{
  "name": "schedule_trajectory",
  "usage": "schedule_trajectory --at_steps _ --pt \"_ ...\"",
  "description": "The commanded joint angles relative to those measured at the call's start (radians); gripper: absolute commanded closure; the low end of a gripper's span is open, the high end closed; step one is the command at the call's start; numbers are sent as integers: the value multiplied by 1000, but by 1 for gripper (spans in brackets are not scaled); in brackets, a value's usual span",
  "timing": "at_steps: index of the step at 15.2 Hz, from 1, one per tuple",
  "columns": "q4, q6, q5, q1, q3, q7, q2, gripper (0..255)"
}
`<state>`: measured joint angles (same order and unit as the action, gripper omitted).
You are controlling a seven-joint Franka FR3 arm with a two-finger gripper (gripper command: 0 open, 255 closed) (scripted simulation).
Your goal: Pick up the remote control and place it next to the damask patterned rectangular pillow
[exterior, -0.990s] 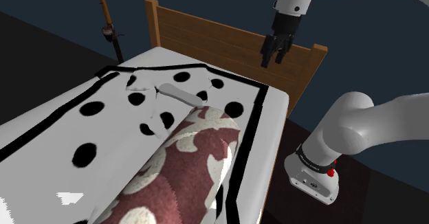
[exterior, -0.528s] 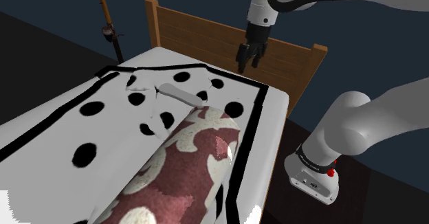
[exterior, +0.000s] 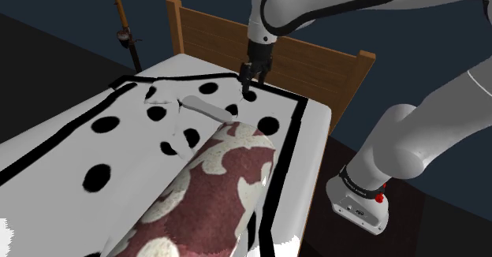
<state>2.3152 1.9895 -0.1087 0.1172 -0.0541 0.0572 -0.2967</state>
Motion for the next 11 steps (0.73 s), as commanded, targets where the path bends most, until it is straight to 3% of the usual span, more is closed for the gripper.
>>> schedule_trajectory --at_steps 1,11 --pt "-39 41 7 11 -17 3 72 0" --pt "-300 173 95 61 -76 35 438 0"
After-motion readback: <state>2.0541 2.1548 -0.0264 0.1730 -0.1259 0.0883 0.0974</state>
